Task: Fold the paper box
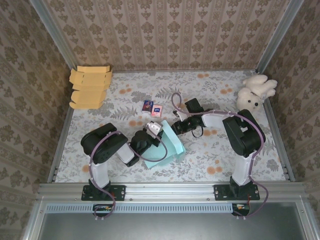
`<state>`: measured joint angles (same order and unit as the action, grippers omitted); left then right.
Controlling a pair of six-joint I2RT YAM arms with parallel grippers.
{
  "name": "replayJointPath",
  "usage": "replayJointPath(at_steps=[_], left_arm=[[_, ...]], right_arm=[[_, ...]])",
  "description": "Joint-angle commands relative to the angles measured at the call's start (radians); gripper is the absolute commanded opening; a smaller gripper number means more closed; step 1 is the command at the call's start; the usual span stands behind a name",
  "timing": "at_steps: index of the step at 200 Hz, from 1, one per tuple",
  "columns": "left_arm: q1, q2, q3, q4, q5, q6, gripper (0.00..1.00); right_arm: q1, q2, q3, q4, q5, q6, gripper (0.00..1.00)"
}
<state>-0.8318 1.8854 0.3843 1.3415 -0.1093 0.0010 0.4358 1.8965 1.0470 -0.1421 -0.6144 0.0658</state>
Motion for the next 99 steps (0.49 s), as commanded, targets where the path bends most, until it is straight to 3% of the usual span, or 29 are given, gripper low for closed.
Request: replayJointPath(at_steps=[1,99], left_arm=[[-0.033,0.046,0.051,-0.053,0.037,0.007,0.00],[-0.054,0.032,0.038,-0.063,0.090,0.030,0.00]], right_arm=[[0.084,0.019,0.027,-0.036,-0.168,-0.031,0.43],[0.017,0.013,-0.002,0.143,-0.002,0.164,0.42]])
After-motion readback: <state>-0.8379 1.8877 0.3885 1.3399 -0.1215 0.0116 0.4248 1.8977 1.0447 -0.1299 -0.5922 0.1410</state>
